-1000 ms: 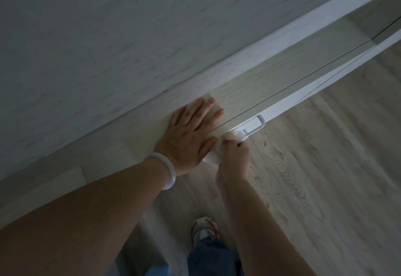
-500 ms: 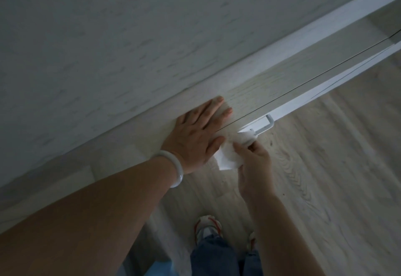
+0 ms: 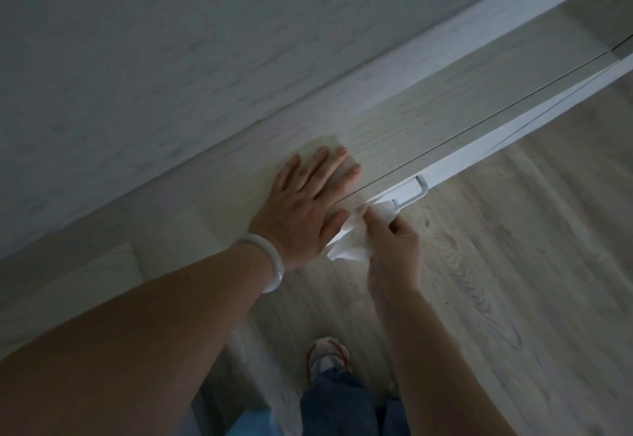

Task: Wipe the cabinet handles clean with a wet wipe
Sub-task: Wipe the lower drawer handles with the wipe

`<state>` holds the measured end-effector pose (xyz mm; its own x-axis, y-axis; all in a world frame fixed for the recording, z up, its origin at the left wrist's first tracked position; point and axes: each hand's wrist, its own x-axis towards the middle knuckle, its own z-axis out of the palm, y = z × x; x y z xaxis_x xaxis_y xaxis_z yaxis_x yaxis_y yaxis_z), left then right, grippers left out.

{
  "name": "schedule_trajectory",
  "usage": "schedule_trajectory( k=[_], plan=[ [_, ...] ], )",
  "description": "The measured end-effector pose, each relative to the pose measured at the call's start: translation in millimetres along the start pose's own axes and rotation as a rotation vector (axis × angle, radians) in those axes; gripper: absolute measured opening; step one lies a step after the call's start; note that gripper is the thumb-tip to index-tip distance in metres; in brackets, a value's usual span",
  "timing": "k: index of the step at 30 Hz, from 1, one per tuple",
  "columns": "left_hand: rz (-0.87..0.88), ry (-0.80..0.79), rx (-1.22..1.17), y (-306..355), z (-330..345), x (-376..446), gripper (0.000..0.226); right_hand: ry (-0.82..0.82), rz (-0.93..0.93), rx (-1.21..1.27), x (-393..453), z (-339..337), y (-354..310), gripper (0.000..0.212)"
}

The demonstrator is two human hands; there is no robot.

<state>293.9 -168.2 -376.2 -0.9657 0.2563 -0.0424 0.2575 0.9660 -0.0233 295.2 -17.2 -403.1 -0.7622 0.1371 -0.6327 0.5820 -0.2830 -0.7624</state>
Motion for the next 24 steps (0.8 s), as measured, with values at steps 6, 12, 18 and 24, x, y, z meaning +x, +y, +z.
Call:
schedule_trajectory(
  k=[6,12,18,24],
  plan=[
    [-0.004,-0.015,-0.004,-0.4,-0.6,0.5,0.060,-0.037,0.120,0.145,13.9,-4.1,-17.5,0.016],
    [0.000,-0.023,-0.008,0.3,-0.9,0.7,0.060,-0.087,0.074,0.013,11.8,-6.2,-22.8,0.012],
    [0.004,-0.014,-0.002,0.7,-0.9,0.3,0.060,0.039,0.061,-0.035,22.7,-2.4,-19.0,0.016],
    [0.007,-0.021,0.016,-0.1,-0.7,0.7,0.060,0.012,0.073,-0.092,24.4,-10.9,-25.5,0.021]
  ],
)
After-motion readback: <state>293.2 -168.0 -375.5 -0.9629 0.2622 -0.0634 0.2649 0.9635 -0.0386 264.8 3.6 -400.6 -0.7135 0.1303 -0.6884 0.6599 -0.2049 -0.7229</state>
